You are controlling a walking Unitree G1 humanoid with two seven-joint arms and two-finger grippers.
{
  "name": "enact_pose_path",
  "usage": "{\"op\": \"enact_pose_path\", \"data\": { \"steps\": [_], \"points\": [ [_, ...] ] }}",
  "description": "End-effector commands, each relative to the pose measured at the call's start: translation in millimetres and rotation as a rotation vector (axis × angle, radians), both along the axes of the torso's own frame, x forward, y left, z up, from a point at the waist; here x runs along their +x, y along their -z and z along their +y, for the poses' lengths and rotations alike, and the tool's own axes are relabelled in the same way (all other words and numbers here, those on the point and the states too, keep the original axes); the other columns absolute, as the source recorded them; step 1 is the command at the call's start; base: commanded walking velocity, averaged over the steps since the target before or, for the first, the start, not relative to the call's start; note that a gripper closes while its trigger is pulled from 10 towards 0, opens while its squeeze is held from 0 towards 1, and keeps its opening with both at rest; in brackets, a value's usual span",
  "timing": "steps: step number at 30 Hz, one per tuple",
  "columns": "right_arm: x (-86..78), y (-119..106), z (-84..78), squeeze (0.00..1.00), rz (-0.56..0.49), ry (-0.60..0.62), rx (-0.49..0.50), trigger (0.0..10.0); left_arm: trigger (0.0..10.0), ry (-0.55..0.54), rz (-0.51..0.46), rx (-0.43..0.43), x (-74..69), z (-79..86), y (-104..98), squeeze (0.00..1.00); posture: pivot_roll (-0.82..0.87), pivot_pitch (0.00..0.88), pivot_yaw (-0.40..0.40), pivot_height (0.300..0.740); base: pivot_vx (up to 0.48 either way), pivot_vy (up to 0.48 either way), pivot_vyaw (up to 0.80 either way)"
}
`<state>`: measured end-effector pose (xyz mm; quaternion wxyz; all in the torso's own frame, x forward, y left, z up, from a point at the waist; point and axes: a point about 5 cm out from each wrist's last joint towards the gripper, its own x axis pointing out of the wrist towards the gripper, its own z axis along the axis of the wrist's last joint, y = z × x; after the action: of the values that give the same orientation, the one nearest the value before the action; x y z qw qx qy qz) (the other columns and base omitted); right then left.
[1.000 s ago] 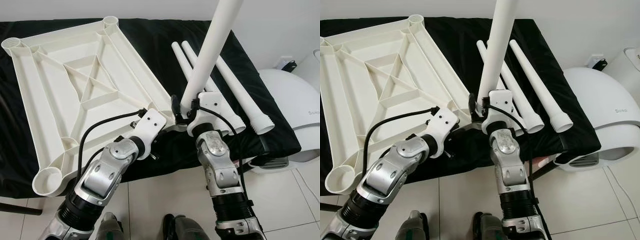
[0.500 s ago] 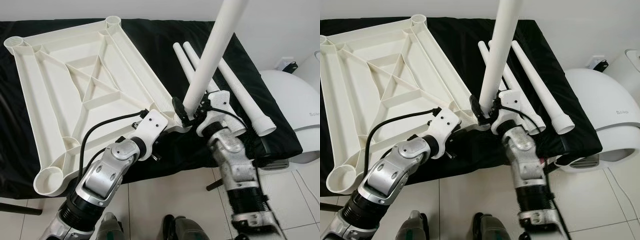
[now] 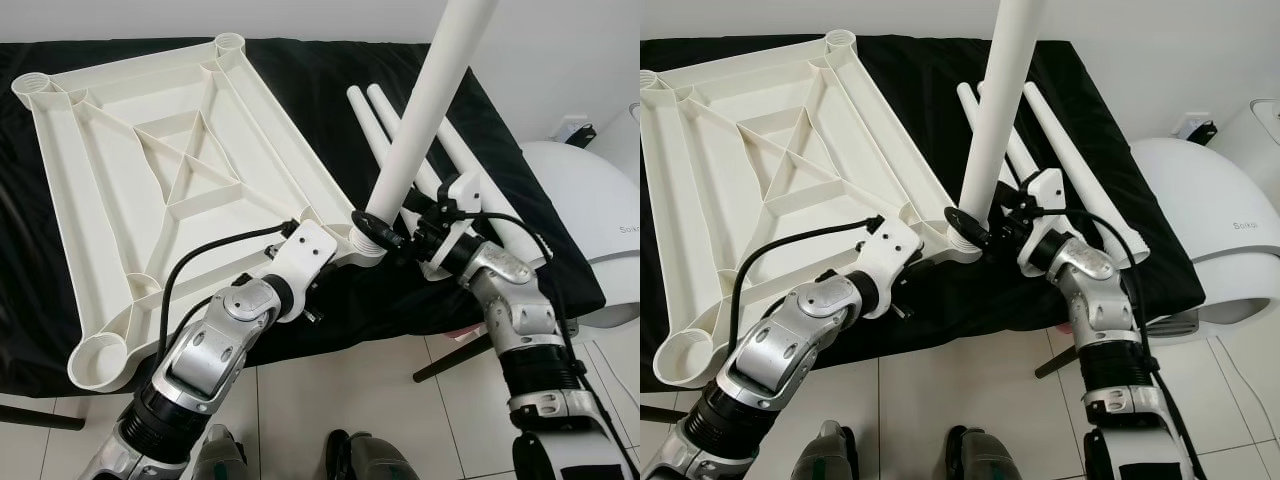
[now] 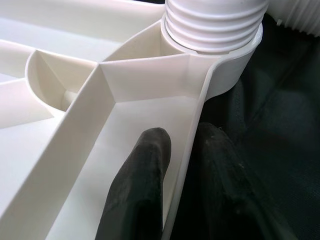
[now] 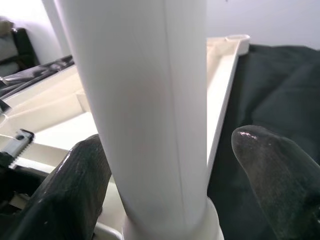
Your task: Building children table
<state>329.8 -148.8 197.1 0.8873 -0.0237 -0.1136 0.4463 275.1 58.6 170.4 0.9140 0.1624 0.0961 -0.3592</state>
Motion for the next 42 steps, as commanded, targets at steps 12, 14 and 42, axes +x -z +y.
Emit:
{"op": "enact_pose_path", "data": {
  "steps": [12, 14, 42],
  "points": [
    [10.9, -0.3, -20.7, 0.0, 0.023, -0.186, -0.128, 10.0, 10.0, 0.075, -0.01, -0.013, -5.2, -10.0, -4.3, 0.0, 0.04, 0.136, -0.047, 0.74, 0.0, 0.0, 0.0],
    [11.9, -0.6, -21.0, 0.0, 0.018, -0.19, -0.137, 10.0, 10.0, 0.075, -0.011, -0.012, -5.2, -9.9, -4.3, 0.0, 0.05, 0.137, -0.044, 0.74, 0.0, 0.0, 0.0],
    [19.4, 2.1, -7.7, 0.0, 0.008, -0.308, -0.164, 0.0, 10.0, 0.057, -0.012, -0.01, -5.2, -6.9, -6.3, 0.0, 0.06, 0.161, -0.05, 0.74, 0.0, 0.0, 0.0]
  ]
}}
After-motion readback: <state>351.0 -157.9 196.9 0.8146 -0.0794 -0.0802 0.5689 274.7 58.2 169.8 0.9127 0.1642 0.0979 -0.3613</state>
